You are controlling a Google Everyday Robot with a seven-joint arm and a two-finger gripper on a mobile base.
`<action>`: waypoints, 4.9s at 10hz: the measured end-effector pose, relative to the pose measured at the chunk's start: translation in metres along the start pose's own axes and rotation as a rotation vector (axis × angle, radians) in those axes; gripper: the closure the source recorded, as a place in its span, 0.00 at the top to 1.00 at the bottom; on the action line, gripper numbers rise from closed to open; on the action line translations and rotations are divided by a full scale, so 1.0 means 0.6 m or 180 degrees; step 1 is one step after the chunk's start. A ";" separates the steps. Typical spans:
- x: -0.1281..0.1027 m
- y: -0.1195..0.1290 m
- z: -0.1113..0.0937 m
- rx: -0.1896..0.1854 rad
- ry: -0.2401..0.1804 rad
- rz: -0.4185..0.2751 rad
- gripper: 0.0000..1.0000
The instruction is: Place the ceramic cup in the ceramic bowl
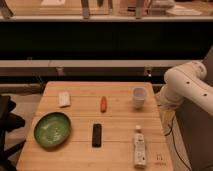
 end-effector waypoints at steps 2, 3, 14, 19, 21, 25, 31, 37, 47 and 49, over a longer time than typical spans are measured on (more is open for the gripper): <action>0.000 0.000 0.000 0.0000 0.0000 0.0000 0.80; 0.000 0.000 0.000 0.0000 0.0000 0.0000 0.80; 0.000 0.000 0.000 0.0000 0.0000 0.0000 0.80; 0.000 0.000 0.000 0.0000 0.0000 0.0000 0.80; 0.001 -0.006 0.002 0.0007 -0.0016 -0.0013 0.80; -0.007 -0.060 0.017 0.0071 -0.0094 -0.0117 0.80; -0.034 -0.098 0.042 0.0039 -0.0105 -0.0244 0.80; -0.048 -0.122 0.073 -0.0012 -0.0101 -0.0380 0.80; -0.062 -0.144 0.121 -0.0085 -0.0093 -0.0595 0.80; -0.063 -0.147 0.129 -0.0095 -0.0093 -0.0652 0.80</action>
